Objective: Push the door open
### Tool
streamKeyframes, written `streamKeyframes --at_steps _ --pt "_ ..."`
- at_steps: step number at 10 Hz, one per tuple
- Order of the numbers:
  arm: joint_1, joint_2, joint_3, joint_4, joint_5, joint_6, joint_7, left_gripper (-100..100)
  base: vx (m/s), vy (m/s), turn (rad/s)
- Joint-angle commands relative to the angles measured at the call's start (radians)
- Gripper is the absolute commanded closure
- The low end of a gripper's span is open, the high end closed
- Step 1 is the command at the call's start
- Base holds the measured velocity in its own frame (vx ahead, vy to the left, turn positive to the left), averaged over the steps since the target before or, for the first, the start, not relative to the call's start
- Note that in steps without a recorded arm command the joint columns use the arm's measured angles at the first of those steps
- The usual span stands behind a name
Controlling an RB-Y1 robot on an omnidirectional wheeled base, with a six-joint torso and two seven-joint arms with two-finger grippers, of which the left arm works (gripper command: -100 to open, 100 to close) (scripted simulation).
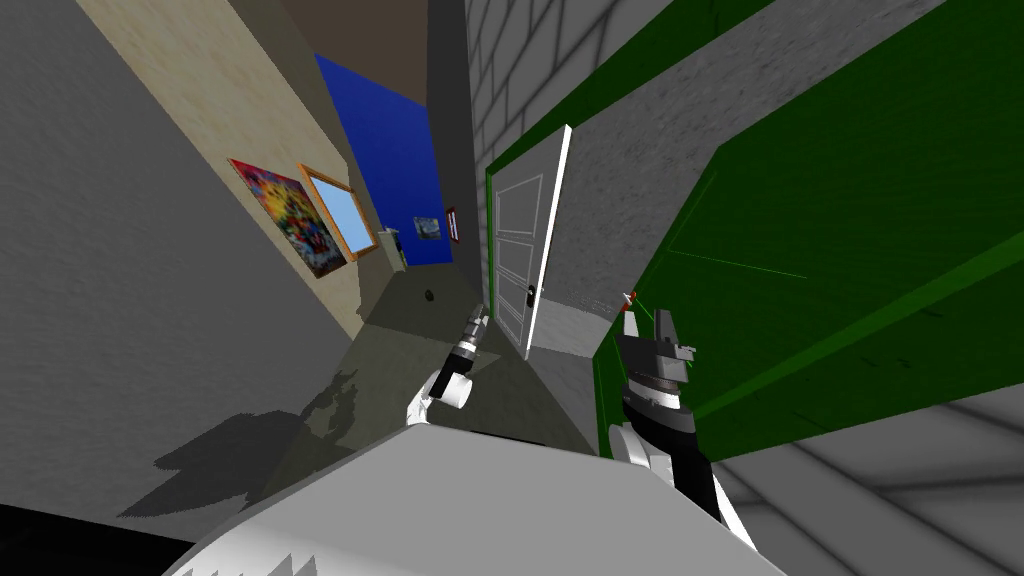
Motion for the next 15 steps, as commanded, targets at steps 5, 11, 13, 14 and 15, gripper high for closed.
streamKeyframes --at_steps 5,11,13,14,15 --pt "-0.07 0.008 -0.038 0.113 0.031 -0.002 -0.014 -100 0.09 0.072 -0.081" --pt "-0.146 0.008 -0.08 0.235 0.064 -0.005 -0.031 -100 0.078 0.071 -0.081" --pt "-0.171 0.007 -0.094 0.275 0.075 -0.006 -0.036 -100 0.091 0.079 -0.075" --pt "-0.183 0.007 -0.101 0.296 0.081 -0.006 -0.039 -100 0.072 0.072 -0.091" --pt "-0.196 0.006 -0.108 0.316 0.086 -0.007 -0.042 -100 0.077 0.083 -0.08"
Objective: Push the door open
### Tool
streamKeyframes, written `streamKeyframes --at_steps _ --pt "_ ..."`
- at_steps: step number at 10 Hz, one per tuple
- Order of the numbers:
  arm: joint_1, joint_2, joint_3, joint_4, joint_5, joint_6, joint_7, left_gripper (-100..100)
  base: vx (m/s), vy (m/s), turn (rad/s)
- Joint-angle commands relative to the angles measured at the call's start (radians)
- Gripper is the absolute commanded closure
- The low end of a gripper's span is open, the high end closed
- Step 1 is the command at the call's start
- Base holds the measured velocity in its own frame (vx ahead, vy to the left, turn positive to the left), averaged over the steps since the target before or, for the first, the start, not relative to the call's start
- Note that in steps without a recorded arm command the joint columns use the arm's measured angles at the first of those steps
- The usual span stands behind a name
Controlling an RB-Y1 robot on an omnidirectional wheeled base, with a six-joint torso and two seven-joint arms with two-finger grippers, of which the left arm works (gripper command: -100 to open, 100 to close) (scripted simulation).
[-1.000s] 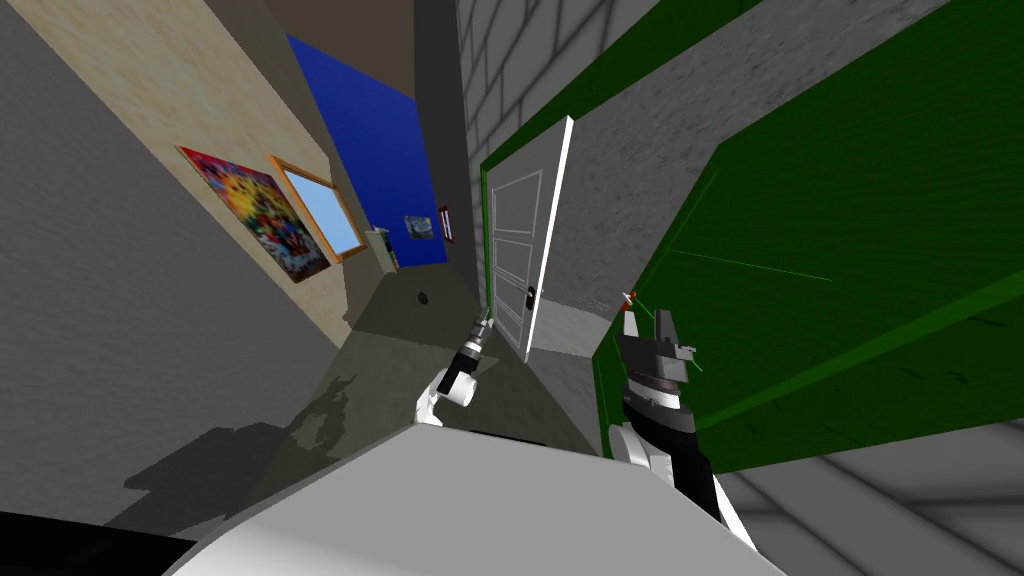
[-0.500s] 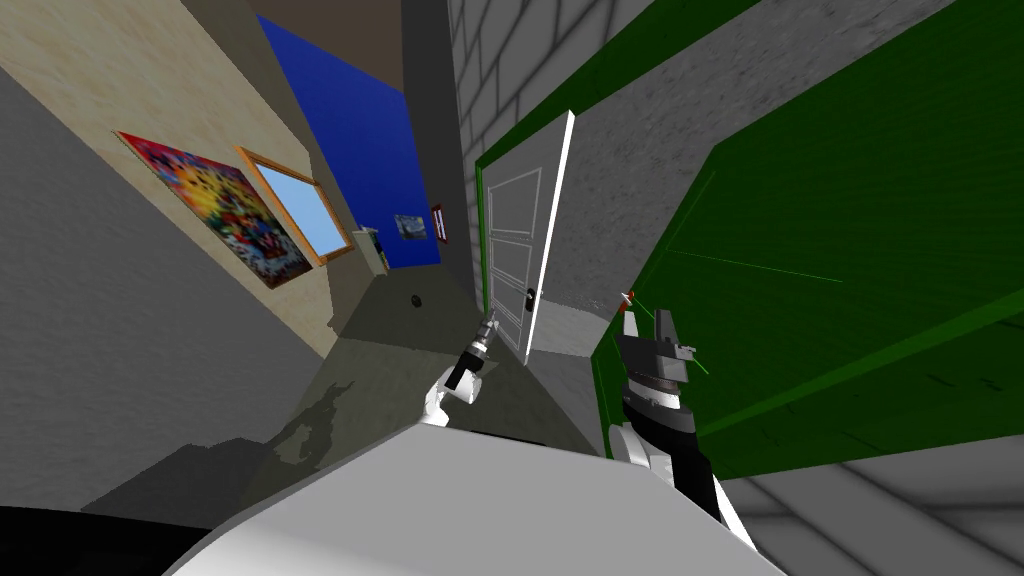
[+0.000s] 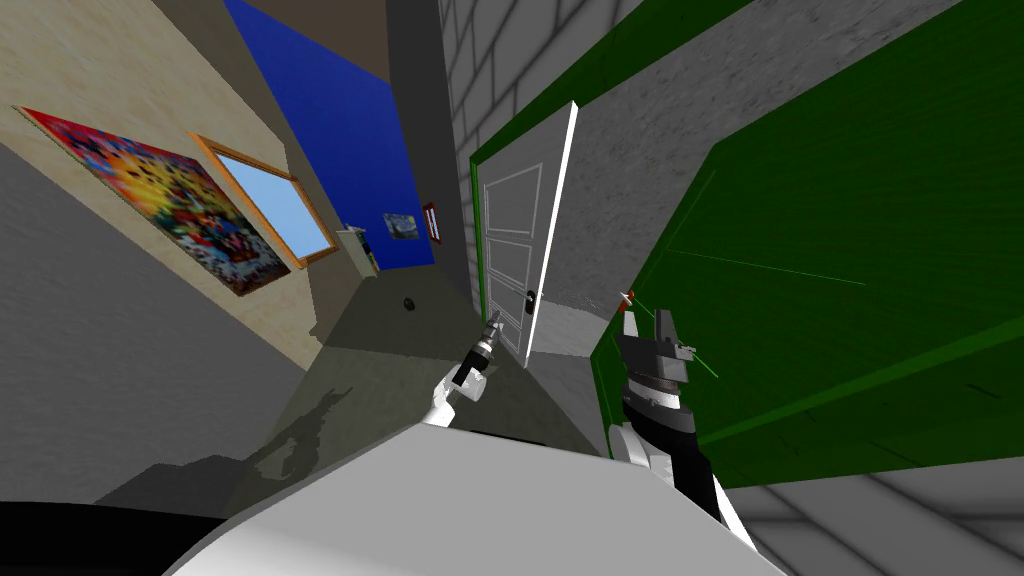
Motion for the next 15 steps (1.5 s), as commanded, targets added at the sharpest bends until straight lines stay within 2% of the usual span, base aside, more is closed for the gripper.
streamKeyframes --at_steps 1,7,8,11,12,15 --pt "-0.02 -0.001 -0.012 0.035 0.009 -0.002 -0.004 -100 0.069 0.081 -0.082" --pt "-0.094 -0.01 -0.053 0.153 0.041 -0.005 -0.02 -100 0.078 0.085 -0.081" --pt "-0.117 -0.015 -0.066 0.191 0.051 -0.006 -0.026 -100 0.107 0.103 -0.141" --pt "-0.151 -0.022 -0.085 0.246 0.066 -0.007 -0.033 -100 0.087 0.104 -0.077" --pt "-0.174 -0.027 -0.098 0.283 0.076 -0.008 -0.038 -100 0.098 0.11 -0.119" --pt "-0.205 -0.036 -0.115 0.333 0.09 -0.009 -0.045 -100 0.091 0.097 -0.085"
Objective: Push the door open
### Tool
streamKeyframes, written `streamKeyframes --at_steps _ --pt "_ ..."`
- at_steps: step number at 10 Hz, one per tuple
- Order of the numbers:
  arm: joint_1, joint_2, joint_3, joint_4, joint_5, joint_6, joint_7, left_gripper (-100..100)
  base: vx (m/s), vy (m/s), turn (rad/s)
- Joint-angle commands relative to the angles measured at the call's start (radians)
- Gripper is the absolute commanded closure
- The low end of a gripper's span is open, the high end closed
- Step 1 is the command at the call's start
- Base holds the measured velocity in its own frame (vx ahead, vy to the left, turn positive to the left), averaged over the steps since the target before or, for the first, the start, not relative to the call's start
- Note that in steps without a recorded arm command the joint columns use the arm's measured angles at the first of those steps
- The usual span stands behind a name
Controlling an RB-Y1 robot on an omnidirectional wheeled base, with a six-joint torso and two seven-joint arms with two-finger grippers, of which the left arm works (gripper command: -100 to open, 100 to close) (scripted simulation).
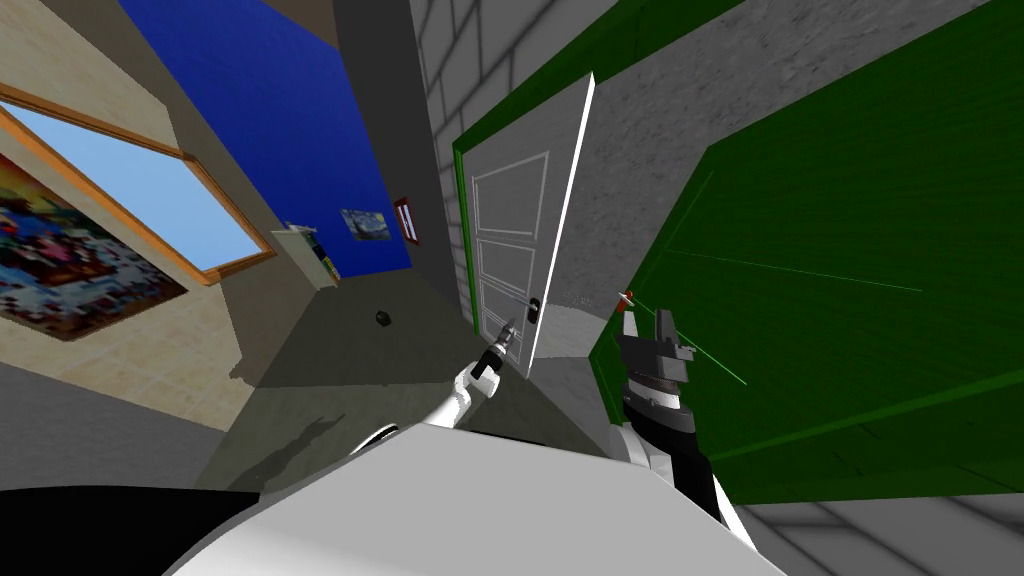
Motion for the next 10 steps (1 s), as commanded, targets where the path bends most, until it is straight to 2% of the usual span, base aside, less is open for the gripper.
streamKeyframes --at_steps 1,3,6,10 --pt "-0.017 -0.006 -0.01 0.028 0.007 -0.001 -0.005 -100 0.063 0.077 -0.057" --pt "-0.037 -0.012 -0.021 0.061 0.016 -0.001 -0.009 -100 0.059 0.08 -0.059" --pt "-0.091 -0.033 -0.051 0.148 0.04 -0.003 -0.021 -100 0.119 0.136 -0.119" --pt "-0.135 -0.055 -0.076 0.218 0.059 -0.004 -0.031 -100 0.103 0.123 -0.067"
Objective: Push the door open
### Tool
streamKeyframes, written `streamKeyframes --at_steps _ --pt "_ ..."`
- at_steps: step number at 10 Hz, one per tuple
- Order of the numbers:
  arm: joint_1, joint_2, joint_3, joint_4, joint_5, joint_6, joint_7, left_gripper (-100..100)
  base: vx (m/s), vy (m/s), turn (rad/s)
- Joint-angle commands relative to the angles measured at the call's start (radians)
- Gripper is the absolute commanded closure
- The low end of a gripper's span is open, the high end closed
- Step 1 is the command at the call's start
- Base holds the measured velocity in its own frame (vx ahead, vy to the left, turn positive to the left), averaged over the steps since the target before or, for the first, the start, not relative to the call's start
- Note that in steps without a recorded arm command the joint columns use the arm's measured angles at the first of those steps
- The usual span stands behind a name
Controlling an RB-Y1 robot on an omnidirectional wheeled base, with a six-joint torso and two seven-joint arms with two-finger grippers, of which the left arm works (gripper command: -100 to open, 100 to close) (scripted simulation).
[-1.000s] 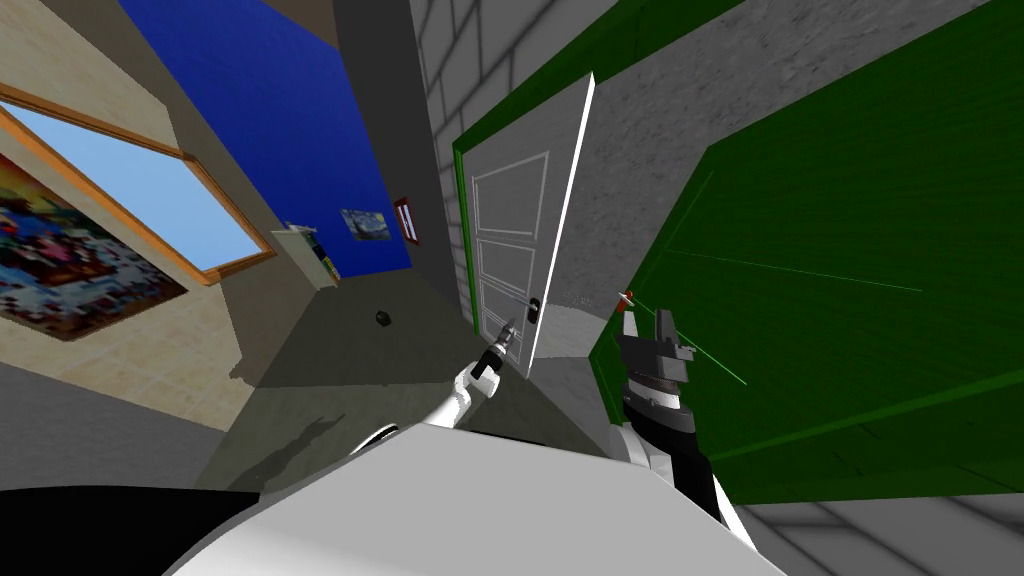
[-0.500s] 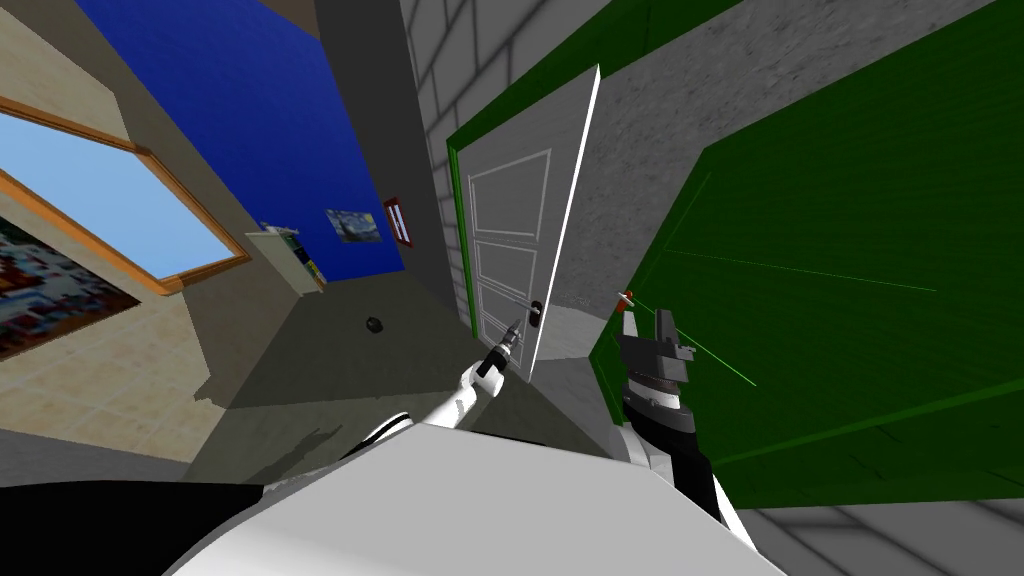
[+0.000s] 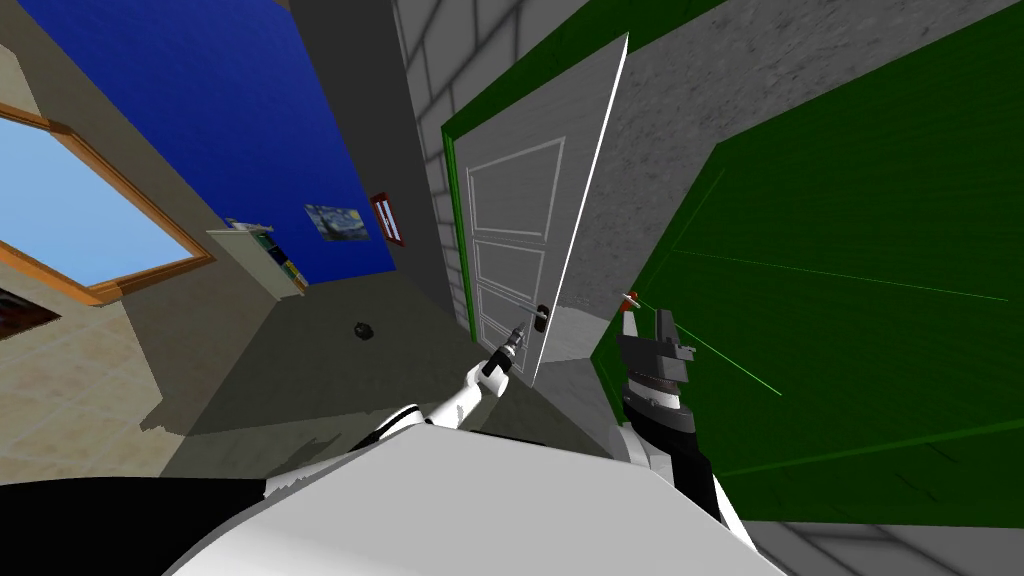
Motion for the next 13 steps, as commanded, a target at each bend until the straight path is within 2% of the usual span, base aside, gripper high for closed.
streamKeyframes --at_steps 1,3,5,6,7,8,10,11,13 --pt "-0.017 -0.008 -0.009 0.029 0.006 -0.004 -0.003 -100 0.094 0.101 -0.07" --pt "-0.041 -0.024 -0.022 0.069 0.017 -0.004 -0.008 -100 0.12 0.111 -0.075" --pt "-0.054 -0.033 -0.029 0.089 0.023 -0.005 -0.011 -100 0.104 0.1 -0.04" --pt "-0.049 -0.029 -0.026 0.077 0.021 0.0 -0.01 -100 0.044 0.048 -0.012" --pt "-0.051 -0.001 -0.023 0.082 0.021 -0.002 -0.01 -100 0.102 -0.029 -0.027" --pt "-0.052 0.01 -0.021 0.084 0.021 -0.003 -0.01 -100 0.166 -0.061 -0.028" --pt "-0.053 0.02 -0.017 0.087 0.021 -0.004 -0.01 -100 0.155 -0.109 -0.018" --pt "-0.053 0.02 -0.014 0.09 0.021 -0.005 -0.01 -100 0.182 -0.096 -0.032" --pt "-0.054 0.006 -0.008 0.094 0.02 -0.007 -0.01 -100 0.175 -0.112 -0.025"
